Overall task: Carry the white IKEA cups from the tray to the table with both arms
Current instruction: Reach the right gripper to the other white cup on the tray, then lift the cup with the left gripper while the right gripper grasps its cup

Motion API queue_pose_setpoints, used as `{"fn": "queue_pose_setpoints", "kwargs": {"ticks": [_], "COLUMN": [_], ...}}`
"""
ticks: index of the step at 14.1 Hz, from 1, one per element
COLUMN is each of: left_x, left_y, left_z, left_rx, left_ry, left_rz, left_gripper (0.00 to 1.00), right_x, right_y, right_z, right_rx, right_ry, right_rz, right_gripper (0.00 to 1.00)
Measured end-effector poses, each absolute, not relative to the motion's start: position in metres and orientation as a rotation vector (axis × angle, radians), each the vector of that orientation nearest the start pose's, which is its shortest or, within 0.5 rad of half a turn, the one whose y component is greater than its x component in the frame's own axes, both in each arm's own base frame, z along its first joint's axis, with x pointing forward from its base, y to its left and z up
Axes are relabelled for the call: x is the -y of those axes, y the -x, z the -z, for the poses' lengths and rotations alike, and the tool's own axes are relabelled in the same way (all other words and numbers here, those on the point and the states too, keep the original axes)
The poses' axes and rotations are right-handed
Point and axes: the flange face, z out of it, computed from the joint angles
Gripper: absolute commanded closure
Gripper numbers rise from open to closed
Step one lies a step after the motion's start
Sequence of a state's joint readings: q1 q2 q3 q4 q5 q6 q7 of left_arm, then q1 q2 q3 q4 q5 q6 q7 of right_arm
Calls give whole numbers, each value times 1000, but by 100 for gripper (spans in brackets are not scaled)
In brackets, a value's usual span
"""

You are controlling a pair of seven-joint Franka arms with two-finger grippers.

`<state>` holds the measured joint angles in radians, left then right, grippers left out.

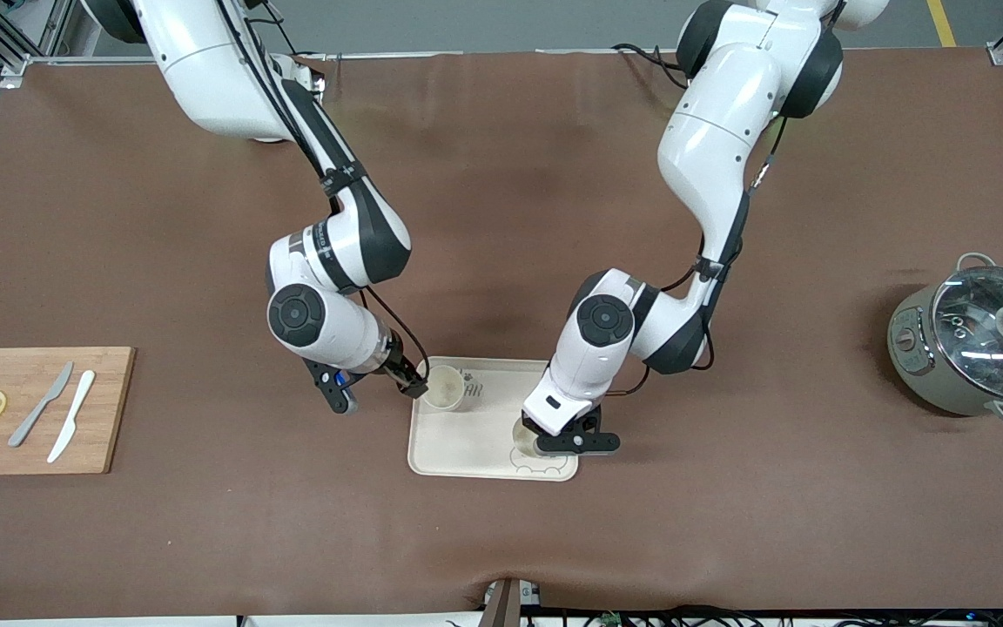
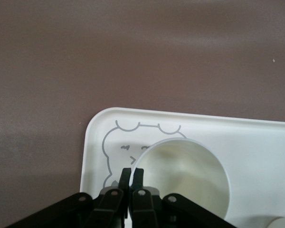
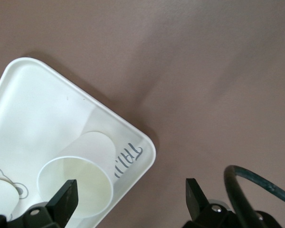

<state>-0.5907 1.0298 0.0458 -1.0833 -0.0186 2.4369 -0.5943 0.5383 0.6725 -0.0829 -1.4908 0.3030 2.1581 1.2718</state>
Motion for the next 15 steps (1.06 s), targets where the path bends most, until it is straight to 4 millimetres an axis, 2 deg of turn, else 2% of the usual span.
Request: {"fn": "queue_pose_setpoints", "kwargs": {"ticks": [5,9,11,15], "left_x": [427,428,429,428], "left_y": [-681,-680,-679,-679], "left_z": [-235,-252,-254,-261], "left_rx": [56,99,122,133], "left_ry": [3264,3264,3266,3261], "left_rz": [468,450,446,425], "left_gripper": [100,100,100,100], "right_x": [-351,-353,-354,-356], "right_y": [-628,-627,-626,-625], "right_z": [-262,-255,-252,-246], "right_rx": [-1435,-1438,-1437,-1439], "right_ry": [2620,2627,2631,2631], "right_rz": [-186,-194,-197,-193], "right_gripper": [0,35,43,67]}}
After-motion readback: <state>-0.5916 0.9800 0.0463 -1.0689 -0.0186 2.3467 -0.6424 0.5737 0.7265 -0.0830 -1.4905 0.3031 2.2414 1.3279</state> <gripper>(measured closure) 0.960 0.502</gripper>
